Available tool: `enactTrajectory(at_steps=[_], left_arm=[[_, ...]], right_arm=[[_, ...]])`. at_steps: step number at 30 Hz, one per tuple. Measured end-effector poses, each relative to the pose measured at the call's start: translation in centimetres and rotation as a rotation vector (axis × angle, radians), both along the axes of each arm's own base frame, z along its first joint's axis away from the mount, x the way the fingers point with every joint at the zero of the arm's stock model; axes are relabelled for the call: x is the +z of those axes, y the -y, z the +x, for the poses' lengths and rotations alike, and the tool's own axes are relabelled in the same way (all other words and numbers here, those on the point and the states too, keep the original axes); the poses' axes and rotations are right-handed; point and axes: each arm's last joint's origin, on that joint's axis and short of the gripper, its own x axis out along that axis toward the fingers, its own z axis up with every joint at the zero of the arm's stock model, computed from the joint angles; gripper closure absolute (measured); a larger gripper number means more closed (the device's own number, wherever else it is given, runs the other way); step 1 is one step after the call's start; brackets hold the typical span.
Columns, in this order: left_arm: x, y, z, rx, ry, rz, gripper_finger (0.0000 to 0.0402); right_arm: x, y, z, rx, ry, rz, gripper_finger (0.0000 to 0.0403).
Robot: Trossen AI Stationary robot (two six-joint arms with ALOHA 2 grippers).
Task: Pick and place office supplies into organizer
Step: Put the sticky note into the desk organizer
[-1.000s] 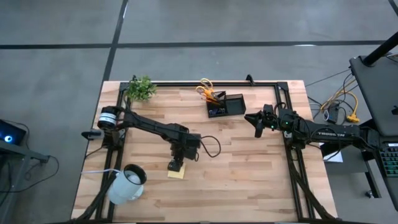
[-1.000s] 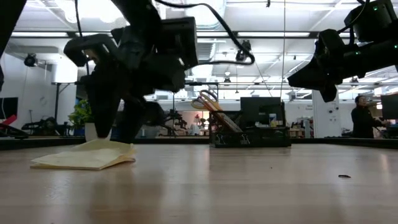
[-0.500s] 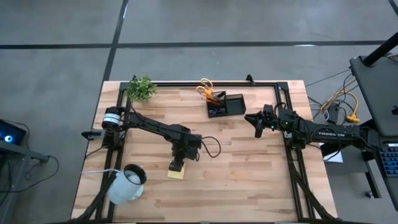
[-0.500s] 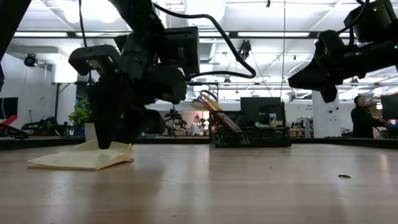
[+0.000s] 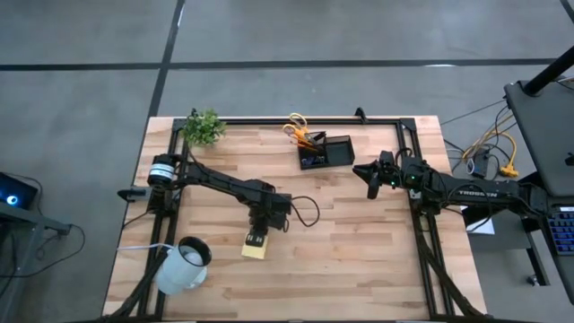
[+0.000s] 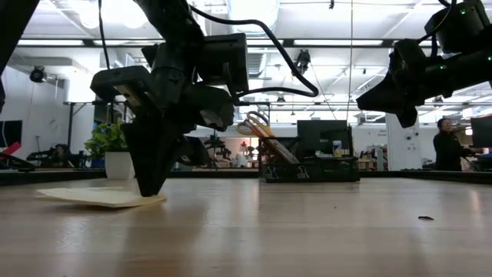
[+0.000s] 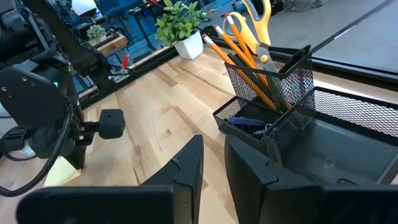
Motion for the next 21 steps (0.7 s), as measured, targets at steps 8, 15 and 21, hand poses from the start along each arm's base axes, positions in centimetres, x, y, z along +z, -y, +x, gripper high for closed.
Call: enactTrajectory(at_steps=[8,15,21], left_arm=[[0.2,0.0,0.0,-0.001,-0.008,-0.001,0.0401],[1.1,0.1,0.6,-0.010,0.013,-0.001,0.0401],[1.9,0.1,1.3,-0.030,0.056,0.002,0.0401]], right_arm=[[0.0,0.0,0.0,0.007,-0.014,-0.037,0.0346],[0.0,0.0,0.0,0.007,-0.014,-0.037,0.0346],[0.0,0.0,0.0,0.007,-0.014,-0.038,0.0346]])
